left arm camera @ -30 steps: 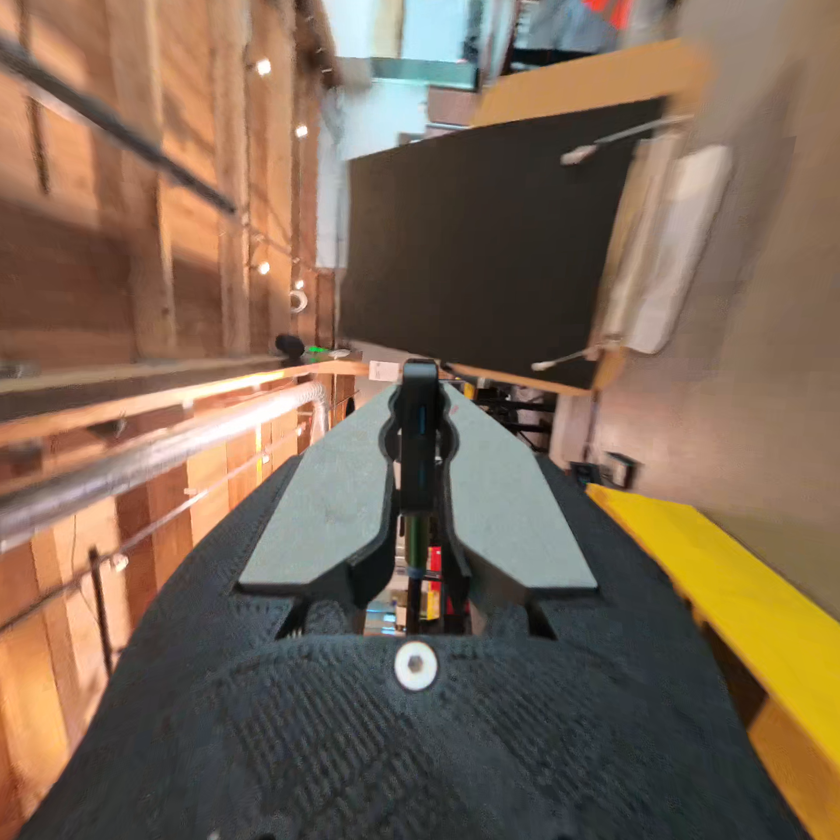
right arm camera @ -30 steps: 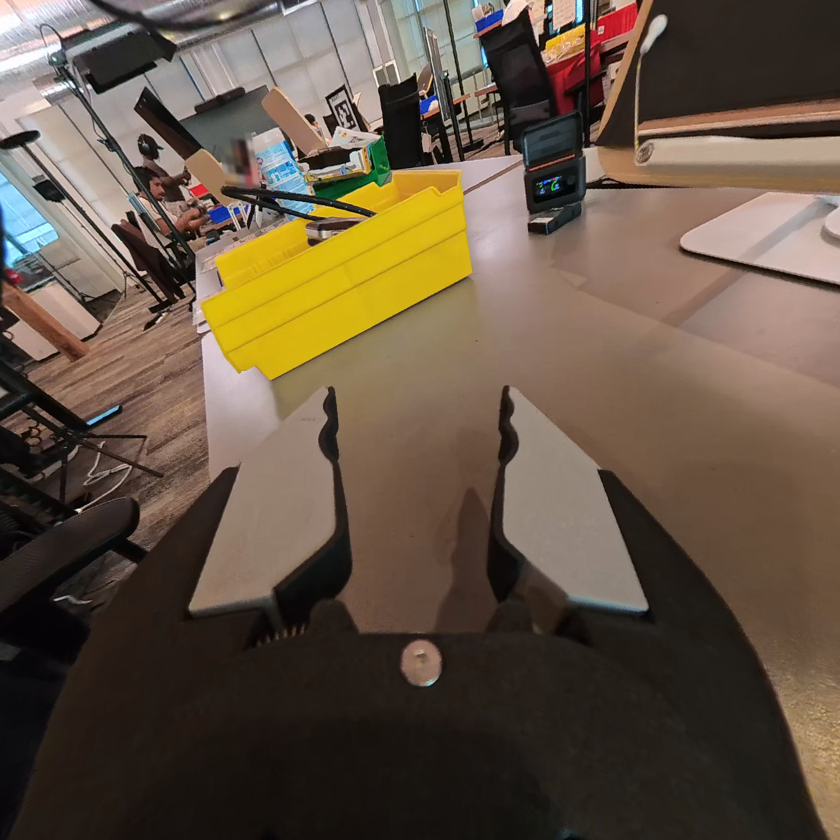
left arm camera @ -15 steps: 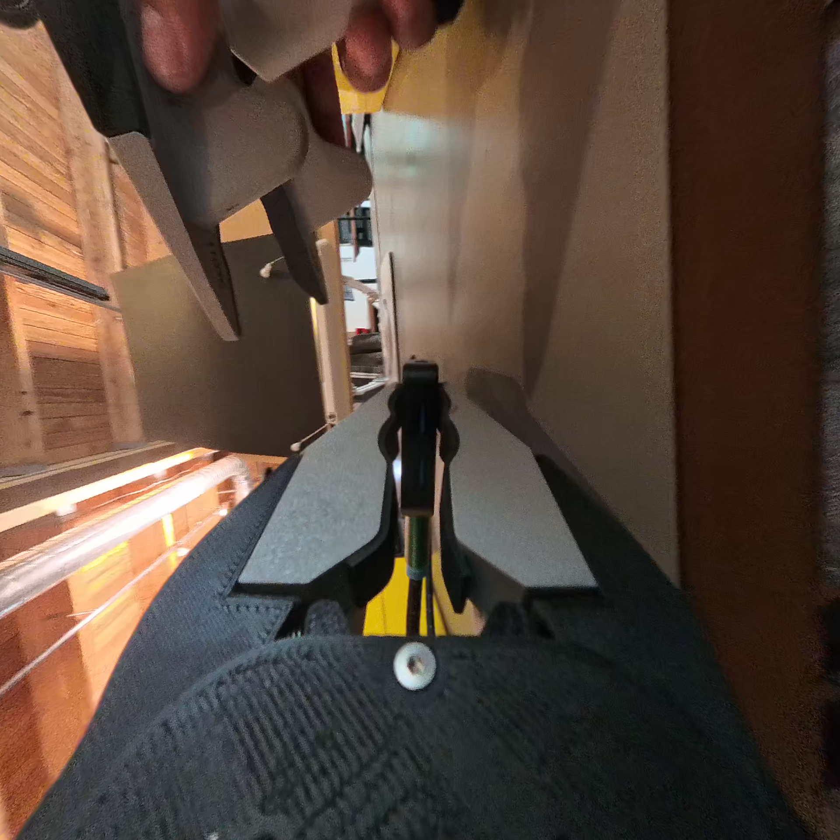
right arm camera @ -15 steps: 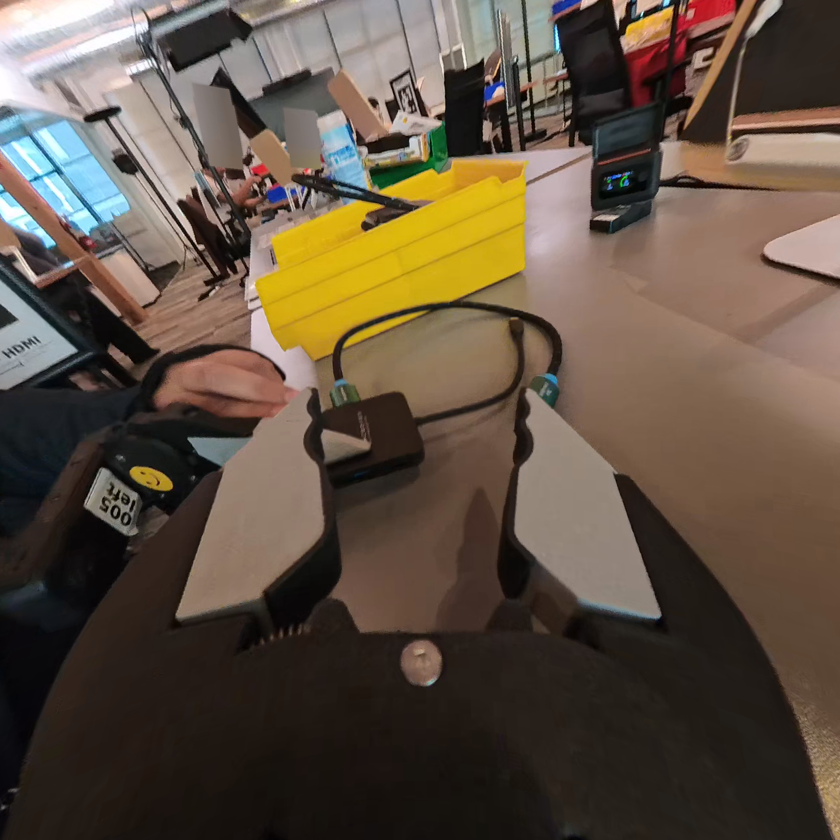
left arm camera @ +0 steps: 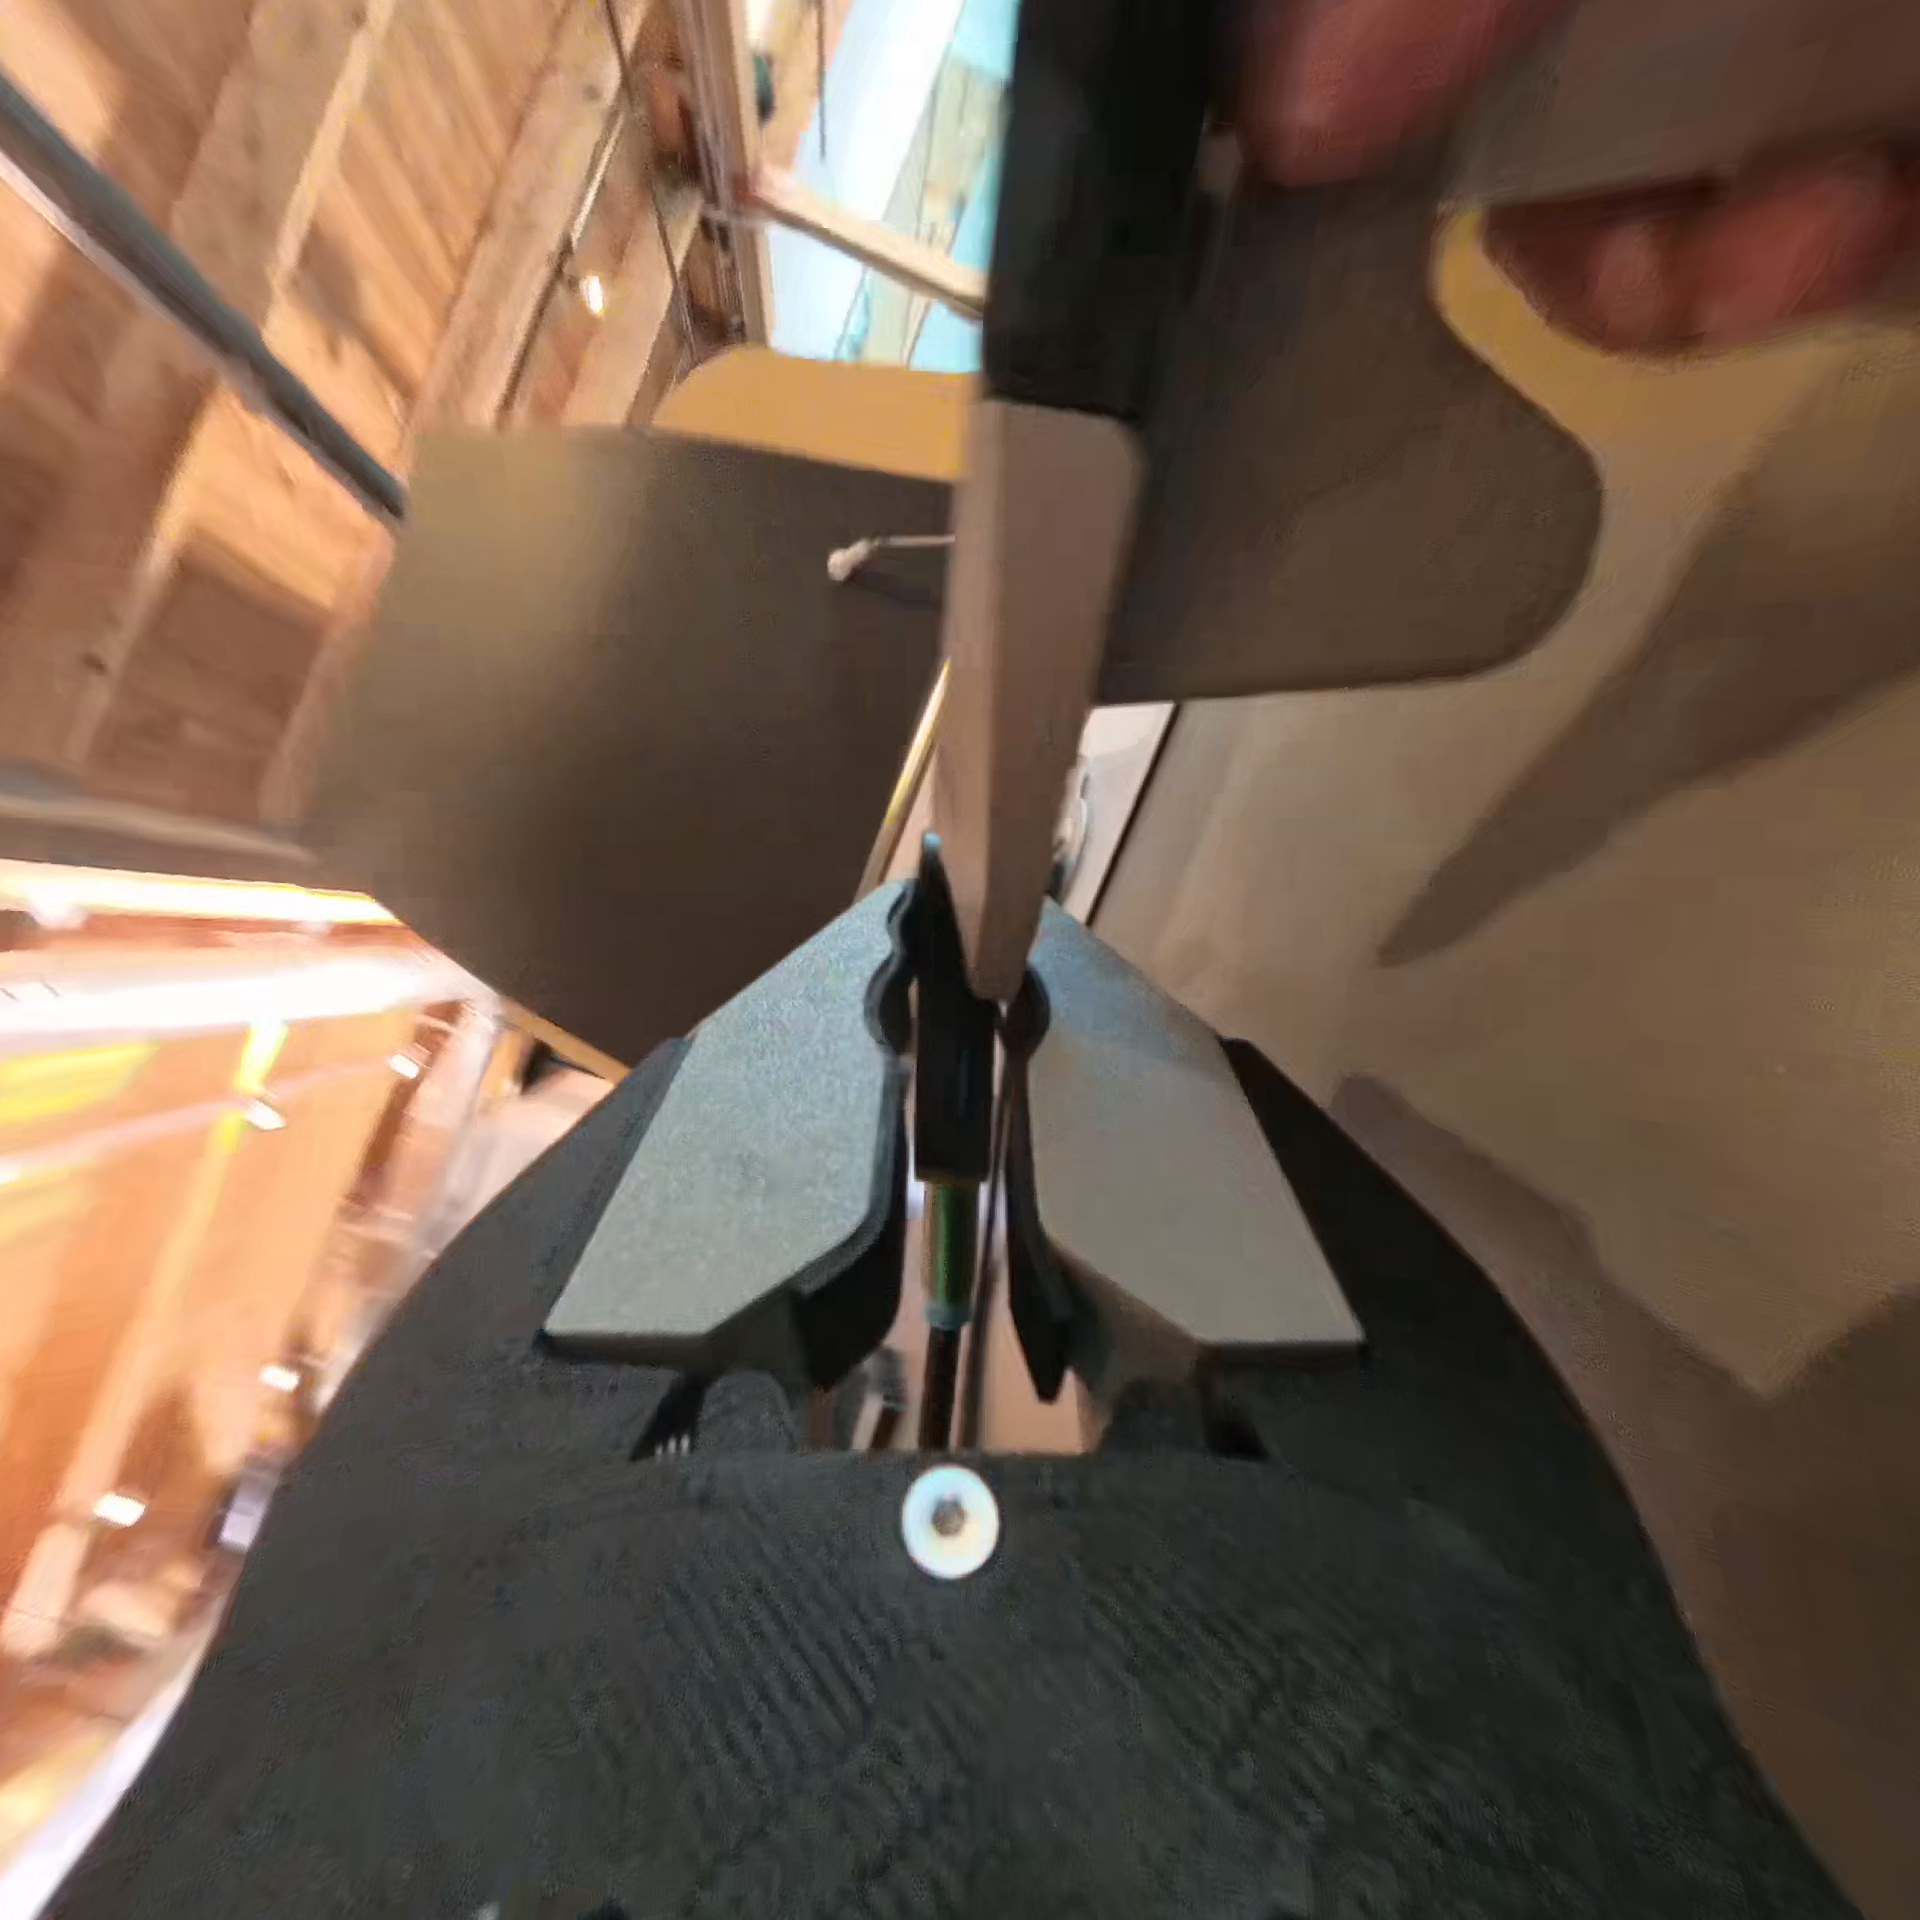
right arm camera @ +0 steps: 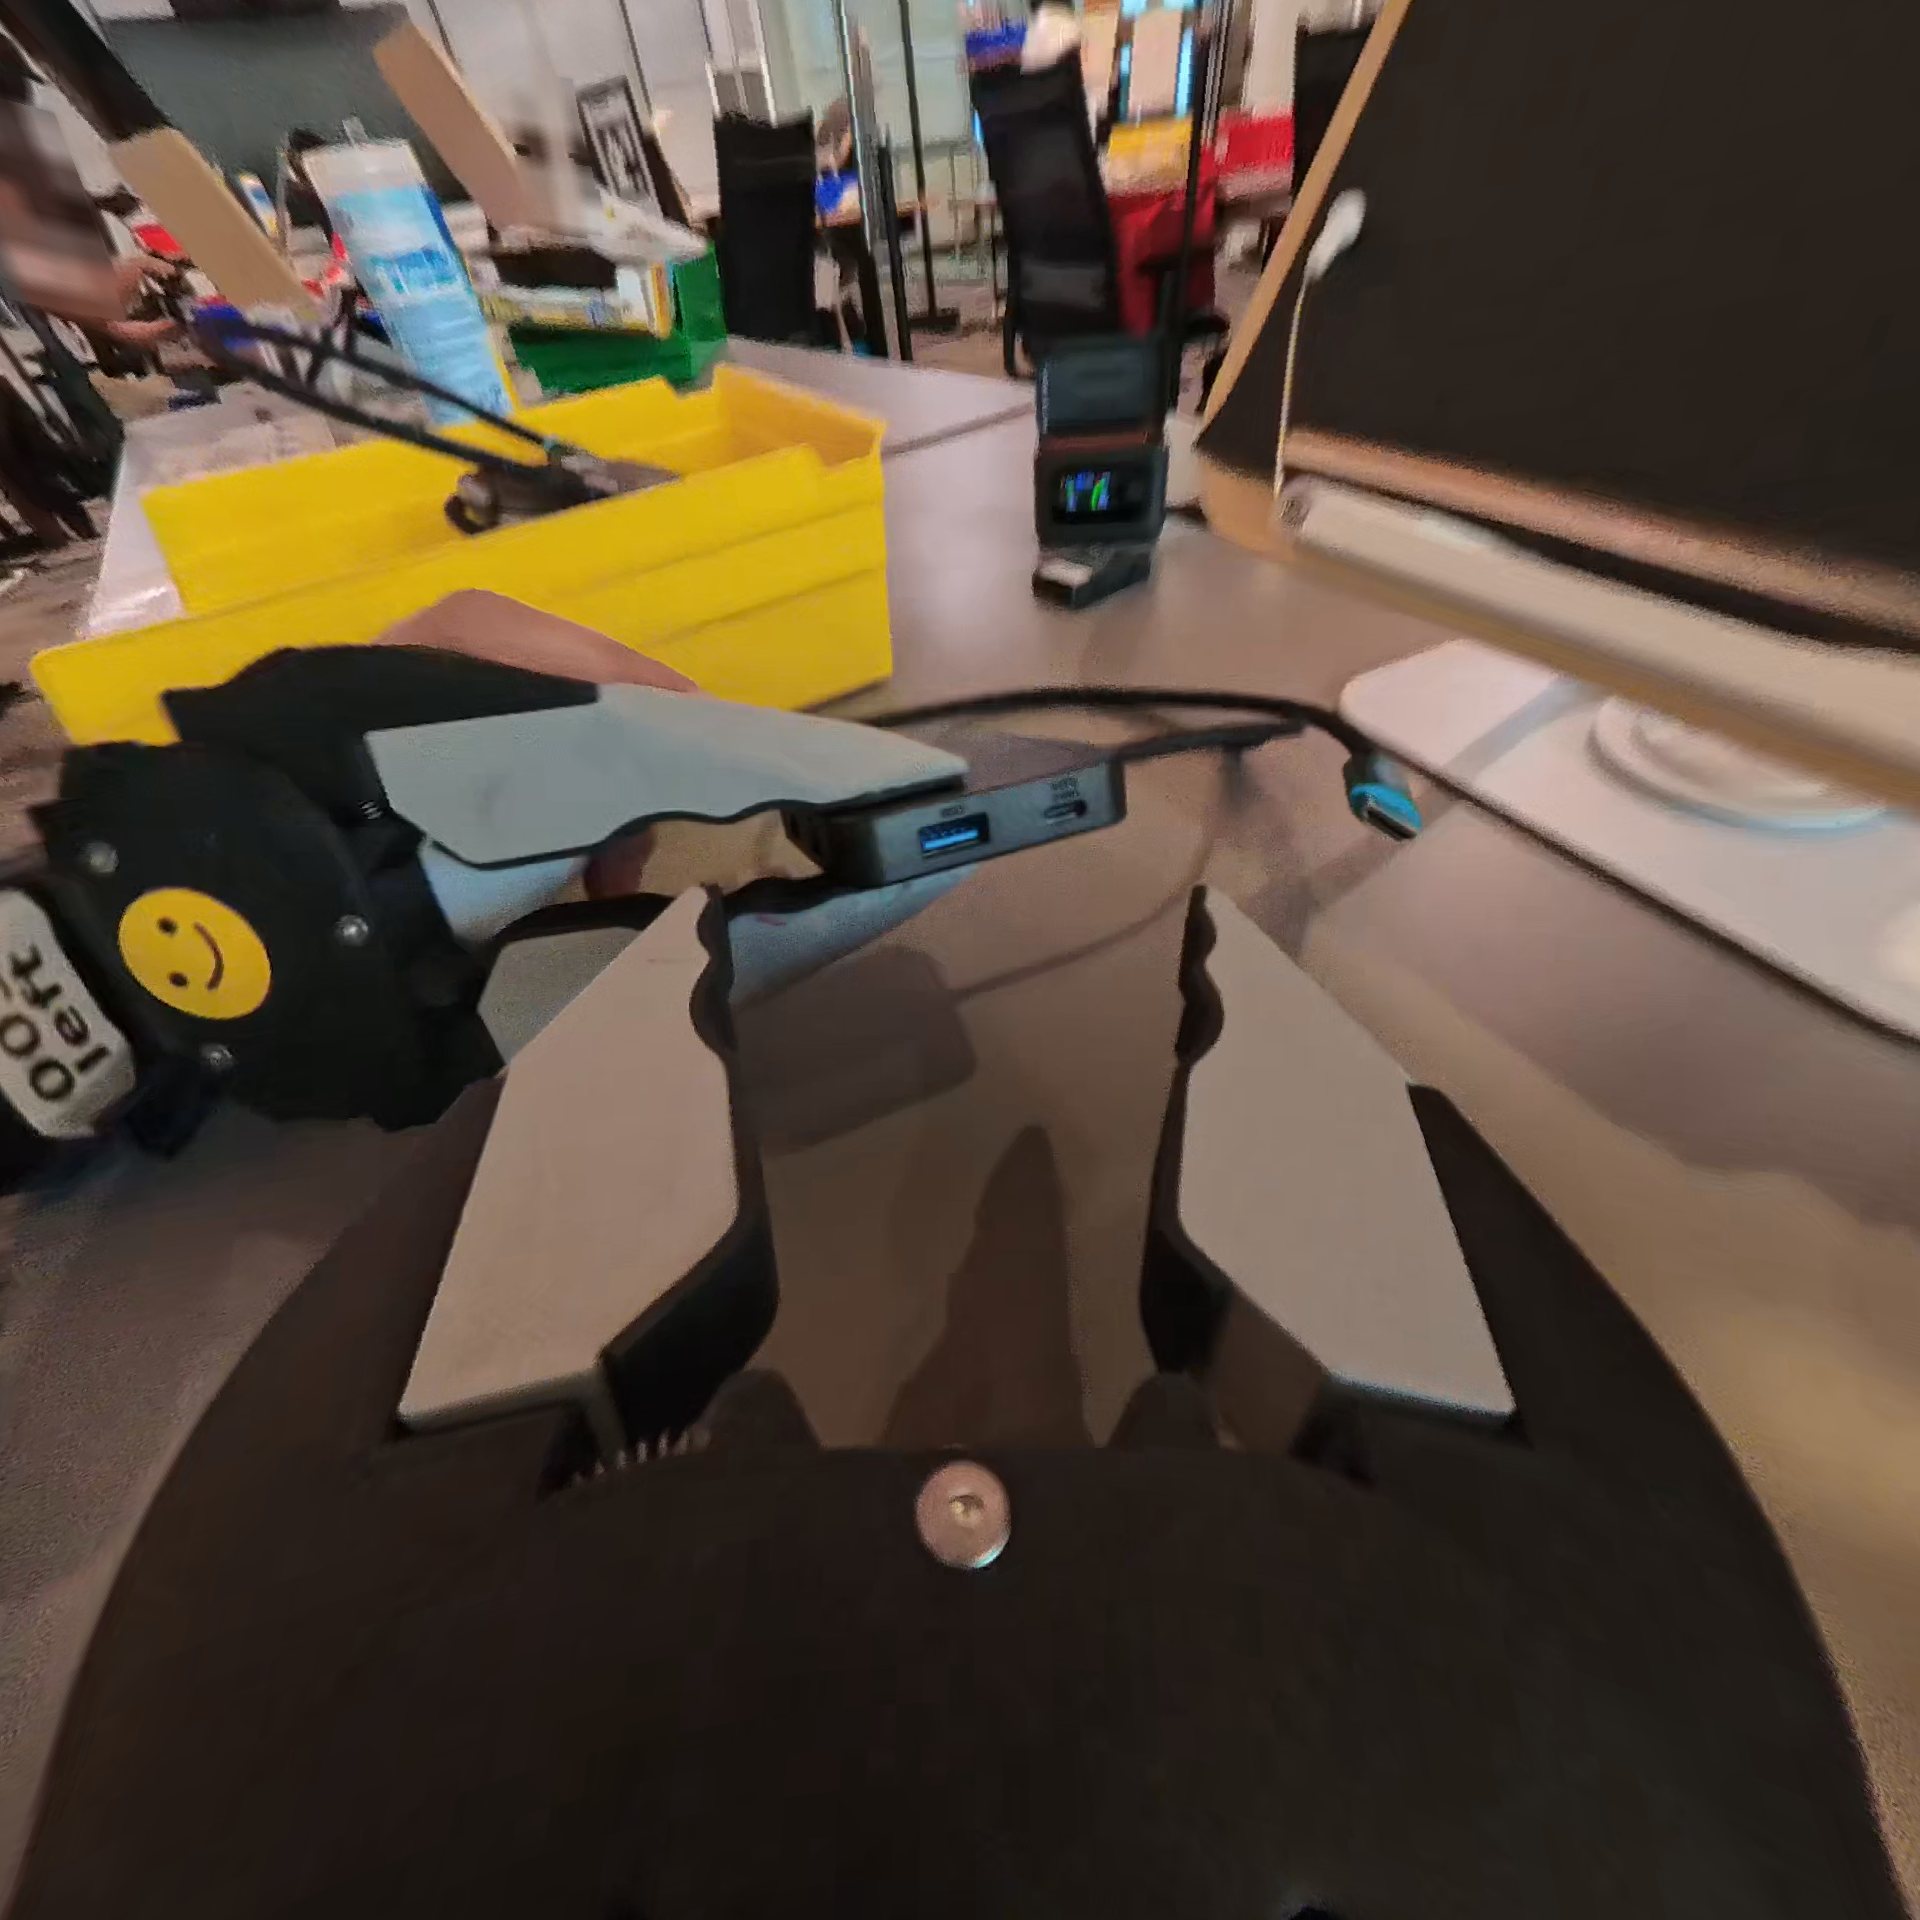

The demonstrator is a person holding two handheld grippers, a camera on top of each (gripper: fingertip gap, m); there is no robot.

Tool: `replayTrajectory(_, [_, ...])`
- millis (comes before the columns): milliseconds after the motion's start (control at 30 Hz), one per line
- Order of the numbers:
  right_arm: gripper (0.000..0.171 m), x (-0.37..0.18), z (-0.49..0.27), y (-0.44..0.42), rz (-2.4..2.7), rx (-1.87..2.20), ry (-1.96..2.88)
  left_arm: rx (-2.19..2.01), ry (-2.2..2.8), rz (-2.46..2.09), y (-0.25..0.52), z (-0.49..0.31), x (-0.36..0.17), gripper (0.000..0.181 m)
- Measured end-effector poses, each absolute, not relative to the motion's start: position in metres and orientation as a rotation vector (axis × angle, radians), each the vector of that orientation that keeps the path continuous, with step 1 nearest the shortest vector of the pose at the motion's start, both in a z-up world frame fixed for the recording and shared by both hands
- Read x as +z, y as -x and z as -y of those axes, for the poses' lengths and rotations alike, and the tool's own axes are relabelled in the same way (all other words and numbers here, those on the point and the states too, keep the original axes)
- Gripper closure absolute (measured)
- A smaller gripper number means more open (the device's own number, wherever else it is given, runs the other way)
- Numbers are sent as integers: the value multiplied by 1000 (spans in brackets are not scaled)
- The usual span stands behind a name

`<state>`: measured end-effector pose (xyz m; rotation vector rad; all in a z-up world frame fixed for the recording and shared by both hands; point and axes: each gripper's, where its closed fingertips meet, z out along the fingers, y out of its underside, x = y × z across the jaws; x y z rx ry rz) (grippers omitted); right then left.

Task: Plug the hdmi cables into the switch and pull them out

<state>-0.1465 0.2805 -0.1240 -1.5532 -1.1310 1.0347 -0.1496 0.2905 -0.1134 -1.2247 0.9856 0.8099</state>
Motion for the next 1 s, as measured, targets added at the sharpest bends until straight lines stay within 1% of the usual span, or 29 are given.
replayTrajectory(67, [90,-112,-289,155,1142,1031,1459,677,1294,-886,157,-301,-107,170])
replayTrajectory(200, [81,-102,-291,168,1183,1099,1371,495,1347,-793,165,-299,-101,169])
replayTrajectory(233, [84,-100,-291,169,1191,1103,1361,443,1365,-768,168,-298,-100,169])
replayTrajectory(433, [86,-109,-300,174,1204,1143,1412,141,1376,-526,200,-301,-69,167])
replayTrajectory(500, [85,-118,-302,179,1229,1134,1459,26,1376,-484,200,-298,-65,167])
replayTrajectory(567, [88,-123,-302,184,1248,1086,1472,-59,1322,-479,195,-290,-53,167])
replayTrajectory(733, [90,-110,-289,201,1268,1077,1382,-406,1207,-414,187,-268,-24,168])
replayTrajectory(900, [107,-87,-271,209,1235,1109,1270,-724,1118,-374,184,-252,-6,168])
replayTrajectory(933, [113,-83,-267,210,1235,1131,1252,-774,1105,-360,184,-250,-4,168])
replayTrajectory(1000, [130,-70,-252,208,1247,1241,1185,-811,1114,-345,186,-252,-5,168])
